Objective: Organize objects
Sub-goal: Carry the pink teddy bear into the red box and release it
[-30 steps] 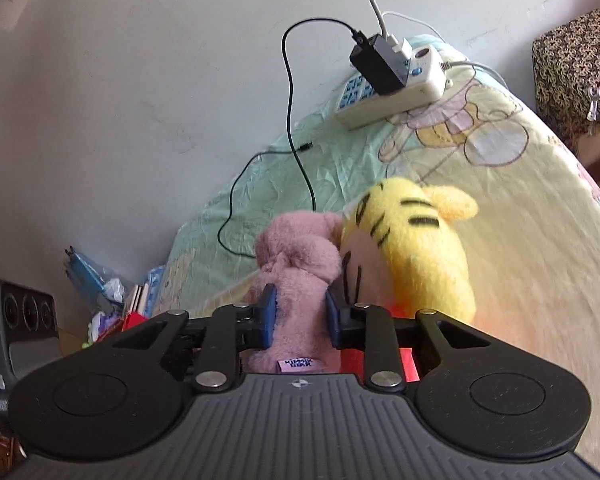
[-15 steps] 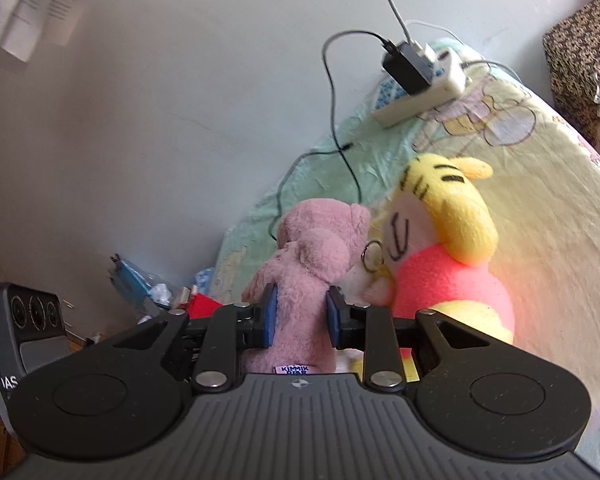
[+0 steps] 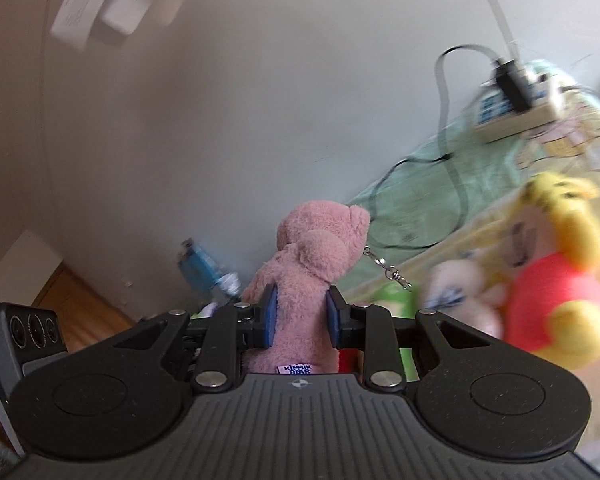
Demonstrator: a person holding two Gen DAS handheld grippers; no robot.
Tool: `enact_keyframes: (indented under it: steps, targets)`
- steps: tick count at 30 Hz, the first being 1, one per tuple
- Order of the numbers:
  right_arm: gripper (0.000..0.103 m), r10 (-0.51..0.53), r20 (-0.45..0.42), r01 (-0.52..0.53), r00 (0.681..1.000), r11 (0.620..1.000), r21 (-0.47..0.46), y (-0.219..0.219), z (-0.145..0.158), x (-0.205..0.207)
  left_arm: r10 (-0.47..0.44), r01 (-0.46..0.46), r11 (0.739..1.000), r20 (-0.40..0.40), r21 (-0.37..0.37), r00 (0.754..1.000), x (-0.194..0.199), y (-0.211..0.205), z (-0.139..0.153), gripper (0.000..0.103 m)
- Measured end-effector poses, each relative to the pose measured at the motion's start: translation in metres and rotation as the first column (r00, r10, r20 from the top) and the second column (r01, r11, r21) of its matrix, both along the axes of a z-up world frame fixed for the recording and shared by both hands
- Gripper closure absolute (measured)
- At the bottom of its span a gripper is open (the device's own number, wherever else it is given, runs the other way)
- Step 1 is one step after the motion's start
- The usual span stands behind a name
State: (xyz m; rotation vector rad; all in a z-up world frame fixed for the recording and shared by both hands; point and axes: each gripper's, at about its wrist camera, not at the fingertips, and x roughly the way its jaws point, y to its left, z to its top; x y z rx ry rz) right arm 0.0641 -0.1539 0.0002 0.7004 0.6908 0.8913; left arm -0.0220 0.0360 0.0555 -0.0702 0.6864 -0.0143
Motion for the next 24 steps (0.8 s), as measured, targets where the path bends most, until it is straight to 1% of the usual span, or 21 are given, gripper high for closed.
enact_keyframes:
  steps: [3, 6, 9, 12, 16, 19, 22, 24]
  targets:
    - [0.076, 0.059, 0.012, -0.06, 0.998, 0.998, 0.011, 0.026, 0.005, -0.003, 0.061, -0.061, 0.998, 0.017, 0.015, 0.998, -0.015, 0.02, 0.005, 0.057]
    - [0.076, 0.102, 0.037, -0.103, 0.994, 0.995, 0.002, 0.054, 0.013, -0.009, 0.108, -0.109, 0.994, 0.034, 0.02, 0.994, -0.029, 0.042, 0.01, 0.057]
    - [0.076, 0.133, 0.055, -0.133, 0.99, 0.991, -0.009, 0.081, 0.018, -0.011, 0.14, -0.141, 0.99, 0.05, 0.019, 0.989, -0.038, 0.066, 0.012, 0.057]
    - [0.076, 0.146, 0.064, -0.144, 0.987, 0.989, -0.037, 0.111, 0.019, -0.015, 0.149, -0.151, 0.988, 0.048, 0.024, 0.988, -0.044, 0.095, 0.007, 0.057]
    - [0.076, 0.14, 0.031, -0.137, 0.99, 0.988, -0.076, 0.154, 0.009, -0.022, 0.142, -0.142, 0.99, 0.003, 0.011, 0.99, -0.048, 0.14, -0.006, 0.057]
    - [0.076, 0.136, 0.027, -0.131, 0.99, 0.983, -0.129, 0.183, 0.0, -0.027, 0.134, -0.134, 0.991, -0.038, -0.009, 0.99, -0.048, 0.174, -0.022, 0.057]
    - [0.076, 0.127, 0.017, -0.122, 0.992, 0.977, -0.173, 0.208, -0.01, -0.03, 0.122, -0.123, 0.992, -0.074, -0.013, 0.99, -0.048, 0.197, -0.035, 0.057]
    - [0.076, 0.118, -0.01, -0.118, 0.993, 0.975, -0.187, 0.221, -0.018, -0.031, 0.117, -0.118, 0.993, -0.094, -0.007, 0.989, -0.046, 0.211, -0.045, 0.057]
